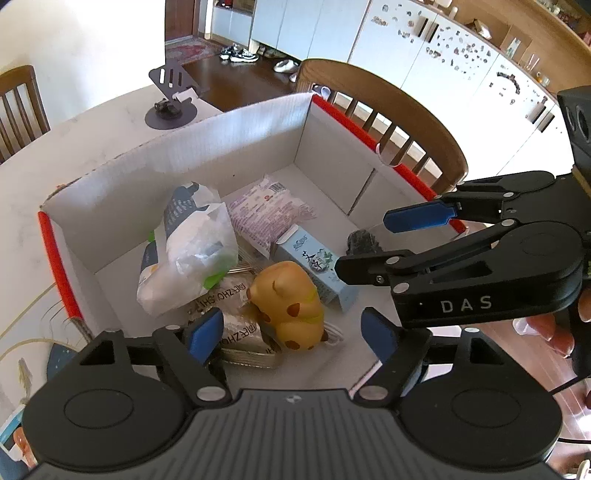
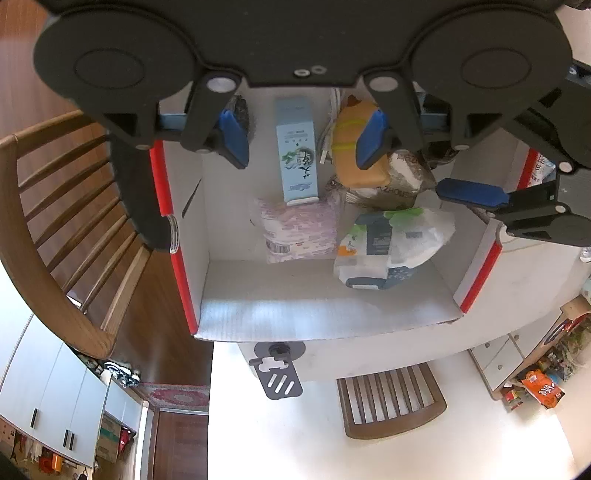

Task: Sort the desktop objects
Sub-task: 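Move both tools back from the shoebox to the items on the table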

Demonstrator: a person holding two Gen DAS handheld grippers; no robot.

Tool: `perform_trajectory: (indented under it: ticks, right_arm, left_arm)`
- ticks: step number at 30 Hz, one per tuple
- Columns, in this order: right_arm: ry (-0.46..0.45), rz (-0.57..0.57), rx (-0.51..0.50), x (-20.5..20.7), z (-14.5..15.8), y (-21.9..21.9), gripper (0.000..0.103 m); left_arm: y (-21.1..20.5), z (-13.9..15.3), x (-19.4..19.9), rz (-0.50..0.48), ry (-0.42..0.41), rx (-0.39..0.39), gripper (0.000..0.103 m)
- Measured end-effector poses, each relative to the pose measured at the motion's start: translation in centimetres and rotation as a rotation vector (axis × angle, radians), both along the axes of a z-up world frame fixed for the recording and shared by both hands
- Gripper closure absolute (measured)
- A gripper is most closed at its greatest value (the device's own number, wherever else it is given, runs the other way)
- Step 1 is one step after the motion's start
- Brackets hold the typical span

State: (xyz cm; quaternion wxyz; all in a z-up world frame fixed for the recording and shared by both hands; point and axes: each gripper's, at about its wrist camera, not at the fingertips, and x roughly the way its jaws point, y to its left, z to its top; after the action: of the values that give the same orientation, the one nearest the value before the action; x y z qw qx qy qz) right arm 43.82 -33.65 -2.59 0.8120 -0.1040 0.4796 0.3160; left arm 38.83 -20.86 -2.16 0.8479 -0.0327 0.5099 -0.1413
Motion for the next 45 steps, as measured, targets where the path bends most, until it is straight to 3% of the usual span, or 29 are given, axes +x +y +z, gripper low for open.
perform_trajectory:
  ticks: [5, 10, 15, 17, 20, 34, 45]
  right_arm:
    - [-0.009, 0.004, 0.023, -0.9, 0.8, 0.0, 0.034]
    - [-0.036, 0.007, 0.046, -1.9, 1.9, 0.1, 0.028]
    - [-0.063, 0.001, 0.052, -3.2, 2.8, 0.2, 0.018]
    - [-0.067, 0.0, 0.057, -3.9, 3.0, 0.2, 0.017]
    - [-0.075, -0.013, 0.065, -4.8, 3.3, 0.3, 0.013]
    - [-0.107, -0.061, 0.125, -10.6, 5.7, 1.9, 0.012]
    - [-0.096, -0.032, 0.144, -14.9, 6.0, 6.4, 0.012]
  left_arm:
    - [0.1, 1.0, -1.1, 0.004, -0.018, -0.012, 0.02]
    - [0.7, 1.9, -2.4, 0.01, -0.044, -0.021, 0.013]
    - [1.7, 2.6, -3.9, 0.024, -0.062, -0.042, 0.011]
    - [2.1, 2.9, -4.5, 0.03, -0.072, -0.053, 0.003]
    - [2.7, 3.3, -5.6, 0.034, -0.092, -0.057, 0.002]
    - [6.8, 4.9, -11.1, 0.058, -0.161, -0.1, 0.002]
    - [13.0, 5.3, -15.6, 0.139, -0.2, -0.081, 0.002]
